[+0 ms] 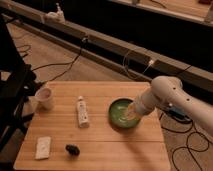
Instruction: Knock the eraser over
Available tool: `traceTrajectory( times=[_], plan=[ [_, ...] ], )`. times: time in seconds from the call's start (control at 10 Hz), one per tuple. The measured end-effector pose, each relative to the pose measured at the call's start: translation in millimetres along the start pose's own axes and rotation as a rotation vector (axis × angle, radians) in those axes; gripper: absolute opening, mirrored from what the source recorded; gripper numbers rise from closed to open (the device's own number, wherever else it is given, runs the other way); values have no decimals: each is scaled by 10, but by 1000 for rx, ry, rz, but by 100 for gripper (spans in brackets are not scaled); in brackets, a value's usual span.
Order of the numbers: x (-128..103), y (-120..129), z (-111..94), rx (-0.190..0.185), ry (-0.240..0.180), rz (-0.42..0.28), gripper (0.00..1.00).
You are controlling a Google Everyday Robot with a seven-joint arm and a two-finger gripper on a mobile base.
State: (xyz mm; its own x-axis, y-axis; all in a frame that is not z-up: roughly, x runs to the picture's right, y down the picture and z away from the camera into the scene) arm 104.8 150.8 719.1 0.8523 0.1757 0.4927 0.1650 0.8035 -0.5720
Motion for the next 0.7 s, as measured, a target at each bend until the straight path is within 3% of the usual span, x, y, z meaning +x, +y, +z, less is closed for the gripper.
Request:
traceTrajectory(
  times=[0.5,0.7],
  plan=[
    [-825,317,556,-156,-85,-204,0],
    [-817,319,548,-154,-85,-203,0]
  ],
)
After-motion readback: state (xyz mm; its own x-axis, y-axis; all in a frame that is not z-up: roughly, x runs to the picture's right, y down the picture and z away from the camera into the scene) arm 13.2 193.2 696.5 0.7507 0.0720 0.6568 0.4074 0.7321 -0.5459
